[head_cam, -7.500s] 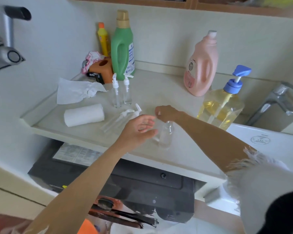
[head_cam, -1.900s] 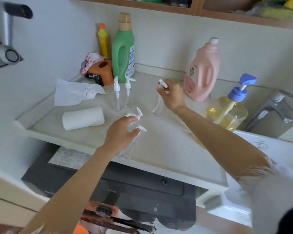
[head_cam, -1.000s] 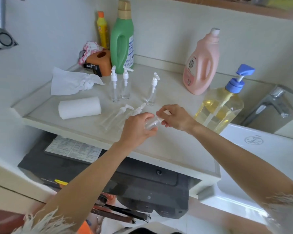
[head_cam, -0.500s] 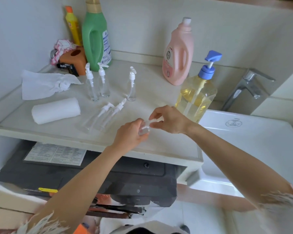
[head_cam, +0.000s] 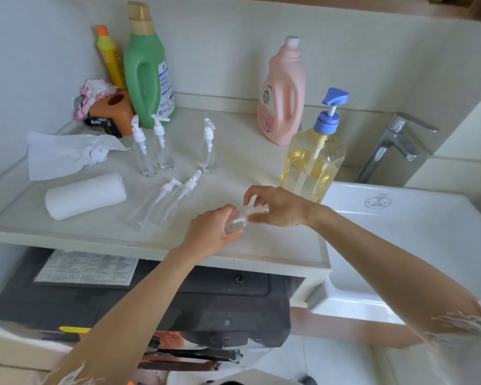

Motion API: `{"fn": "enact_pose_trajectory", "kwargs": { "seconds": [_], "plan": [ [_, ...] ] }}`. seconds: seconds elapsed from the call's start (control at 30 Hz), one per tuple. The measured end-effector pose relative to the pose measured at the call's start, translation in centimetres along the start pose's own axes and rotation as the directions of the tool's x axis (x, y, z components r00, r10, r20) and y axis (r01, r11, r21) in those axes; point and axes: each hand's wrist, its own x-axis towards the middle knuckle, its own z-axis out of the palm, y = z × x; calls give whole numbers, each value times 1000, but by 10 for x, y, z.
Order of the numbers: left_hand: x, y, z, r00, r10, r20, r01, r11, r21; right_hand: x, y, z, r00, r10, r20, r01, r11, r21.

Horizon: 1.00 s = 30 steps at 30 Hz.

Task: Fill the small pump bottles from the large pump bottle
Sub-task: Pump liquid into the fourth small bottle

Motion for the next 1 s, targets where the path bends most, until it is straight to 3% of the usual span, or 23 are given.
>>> {"fn": "enact_pose_trajectory", "kwargs": {
  "seconds": [0.17,0.43,0.57,0.7,0.8,1.0],
  "plan": [
    [0,-1,-1,1000,-14,4,14,1000,-28,-2,6,2,1000,9,-19,-7,995,98],
    [0,-3,2,1000,-7,-7,7,999,-32,-3,11,2,981,-45,-186,77,983,167],
    [0,-3,3,1000,-5,-4,5,1000,-21,-6,10,0,996,56,-75,-44,986,158],
    [1,-1,2,1000,11,17,-11,1000,-2,-4,15,-3,1000,27,-15,-24,990,137],
    [1,-3,-1,999,5,44,-4,999,-41,-7,16,6,988,149,44,-154,977,148],
    [0,-3,-1,996,58,66,-59,998,10,-20,22,14,991,113,-70,-88,952,292]
  ]
}}
